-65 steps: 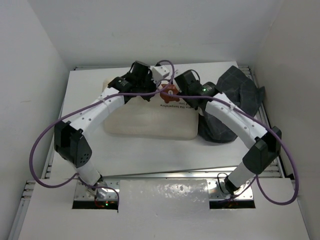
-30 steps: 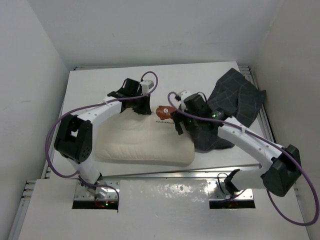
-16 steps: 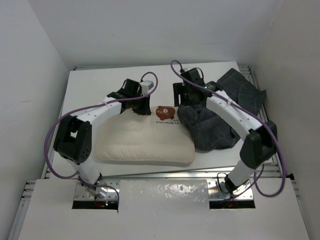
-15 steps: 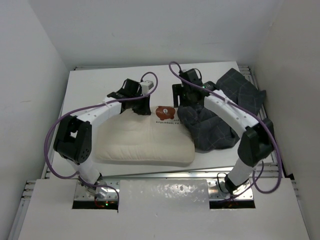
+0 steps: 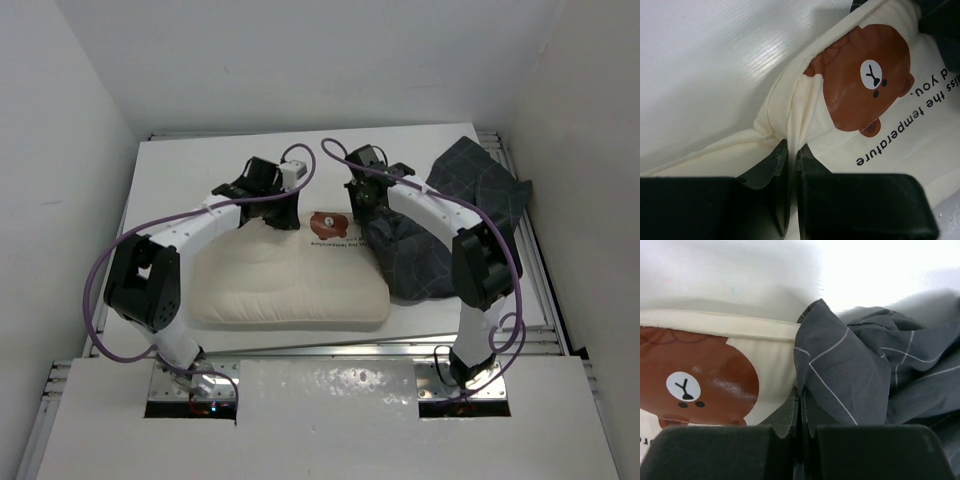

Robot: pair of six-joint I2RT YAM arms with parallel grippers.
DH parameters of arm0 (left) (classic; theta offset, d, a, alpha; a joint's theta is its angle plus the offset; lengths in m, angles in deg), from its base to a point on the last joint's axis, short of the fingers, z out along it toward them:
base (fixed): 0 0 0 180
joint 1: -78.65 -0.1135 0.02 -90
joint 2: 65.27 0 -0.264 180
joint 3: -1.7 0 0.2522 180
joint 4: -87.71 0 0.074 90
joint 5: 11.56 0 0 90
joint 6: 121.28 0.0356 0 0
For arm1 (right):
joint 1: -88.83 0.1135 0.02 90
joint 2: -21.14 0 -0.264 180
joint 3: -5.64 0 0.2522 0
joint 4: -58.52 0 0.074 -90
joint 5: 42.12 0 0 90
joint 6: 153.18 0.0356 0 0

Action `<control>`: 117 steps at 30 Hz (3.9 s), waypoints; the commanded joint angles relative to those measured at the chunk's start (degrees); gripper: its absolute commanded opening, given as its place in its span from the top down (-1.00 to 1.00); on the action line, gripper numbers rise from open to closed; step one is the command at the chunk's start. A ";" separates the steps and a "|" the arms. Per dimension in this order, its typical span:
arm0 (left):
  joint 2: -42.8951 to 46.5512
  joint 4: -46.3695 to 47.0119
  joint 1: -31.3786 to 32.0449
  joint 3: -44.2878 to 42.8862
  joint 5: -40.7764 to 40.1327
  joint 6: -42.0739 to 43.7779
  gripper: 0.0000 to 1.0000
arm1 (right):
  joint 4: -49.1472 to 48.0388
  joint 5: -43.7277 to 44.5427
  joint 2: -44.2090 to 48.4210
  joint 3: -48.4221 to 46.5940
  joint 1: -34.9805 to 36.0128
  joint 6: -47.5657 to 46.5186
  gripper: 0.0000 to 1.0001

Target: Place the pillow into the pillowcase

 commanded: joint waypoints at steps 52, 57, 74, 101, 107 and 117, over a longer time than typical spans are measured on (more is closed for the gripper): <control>4.25 6.52 -4.04 -4.16 -5.72 -3.05 1.00 | -23.37 17.45 26.27 37.76 4.24 5.90 0.31; 3.64 6.96 -4.04 -4.33 -5.54 -3.84 1.00 | -22.69 15.88 23.98 36.89 1.77 2.74 1.00; 0.03 7.31 -3.86 -10.75 -6.42 -4.37 1.00 | 38.92 -15.31 22.93 6.67 1.51 -31.98 1.00; 1.70 7.40 0.27 -7.50 -7.03 -4.55 1.00 | -12.22 -5.85 19.07 8.14 -0.44 -4.92 -0.78; 1.44 6.96 0.27 -6.97 -6.96 -2.88 1.00 | -14.86 3.91 13.71 8.95 2.83 -3.34 -0.74; 3.20 6.69 0.71 -5.83 -6.16 -1.12 1.00 | -15.74 6.12 4.92 2.79 2.83 -7.73 0.51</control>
